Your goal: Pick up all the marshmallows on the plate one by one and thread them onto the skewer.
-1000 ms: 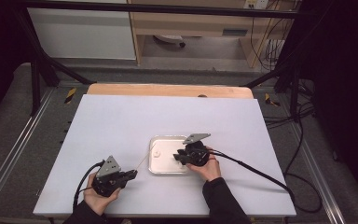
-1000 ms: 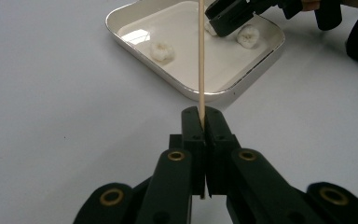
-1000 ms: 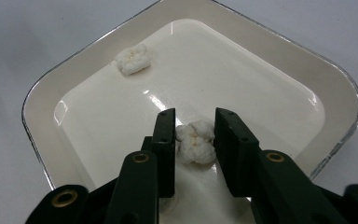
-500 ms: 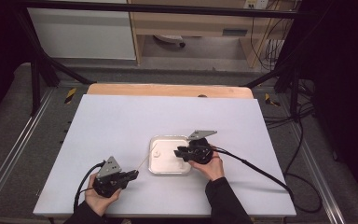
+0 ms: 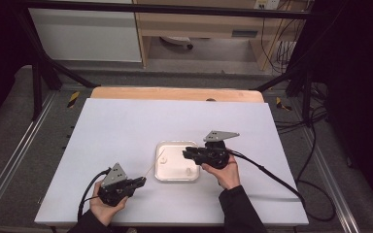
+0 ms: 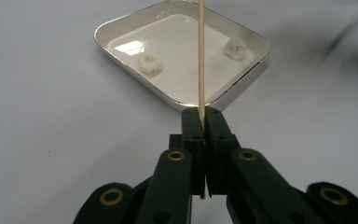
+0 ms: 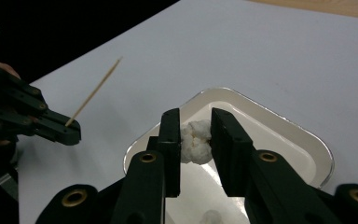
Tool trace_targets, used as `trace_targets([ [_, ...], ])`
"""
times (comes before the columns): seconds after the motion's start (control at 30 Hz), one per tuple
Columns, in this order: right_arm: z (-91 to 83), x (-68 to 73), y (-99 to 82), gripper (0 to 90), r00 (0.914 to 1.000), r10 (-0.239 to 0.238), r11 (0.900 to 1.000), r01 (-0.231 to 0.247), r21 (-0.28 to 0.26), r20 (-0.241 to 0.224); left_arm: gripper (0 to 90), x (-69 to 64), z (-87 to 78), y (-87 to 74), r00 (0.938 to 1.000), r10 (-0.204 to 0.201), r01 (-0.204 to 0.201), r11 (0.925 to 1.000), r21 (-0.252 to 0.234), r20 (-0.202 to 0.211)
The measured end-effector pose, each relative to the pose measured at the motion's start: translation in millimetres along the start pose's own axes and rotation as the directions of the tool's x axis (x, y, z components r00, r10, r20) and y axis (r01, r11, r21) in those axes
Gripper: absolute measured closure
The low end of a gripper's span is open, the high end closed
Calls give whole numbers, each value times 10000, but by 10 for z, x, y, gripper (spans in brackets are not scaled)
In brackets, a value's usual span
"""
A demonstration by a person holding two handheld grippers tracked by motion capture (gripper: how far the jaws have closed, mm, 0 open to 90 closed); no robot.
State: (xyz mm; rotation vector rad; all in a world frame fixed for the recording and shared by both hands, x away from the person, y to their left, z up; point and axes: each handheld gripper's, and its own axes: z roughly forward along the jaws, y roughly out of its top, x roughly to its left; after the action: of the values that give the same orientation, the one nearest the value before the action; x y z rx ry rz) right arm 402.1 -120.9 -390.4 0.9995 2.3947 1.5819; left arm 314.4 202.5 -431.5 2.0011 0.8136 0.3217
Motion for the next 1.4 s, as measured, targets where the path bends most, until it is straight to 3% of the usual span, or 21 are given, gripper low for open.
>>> trace_targets([
  [0.43,-131,20,149,745,9948,698,9903,-780,-1152,-737,884,-28,40,5,10000,41,-41,10000,-82,58],
  [0.73,-78,70,245,743,9877,923,9838,-1100,-1418,-1263,884,-67,55,19,9998,177,-174,9996,-228,125],
  [0.97,16,107,286,743,9852,996,9835,-1188,-1368,-1396,884,-87,59,27,9996,236,-231,9991,-345,136],
  [1.4,127,117,249,746,9729,1353,9779,-1615,-1325,-1874,884,-103,68,34,9995,285,-279,9989,-387,137],
])
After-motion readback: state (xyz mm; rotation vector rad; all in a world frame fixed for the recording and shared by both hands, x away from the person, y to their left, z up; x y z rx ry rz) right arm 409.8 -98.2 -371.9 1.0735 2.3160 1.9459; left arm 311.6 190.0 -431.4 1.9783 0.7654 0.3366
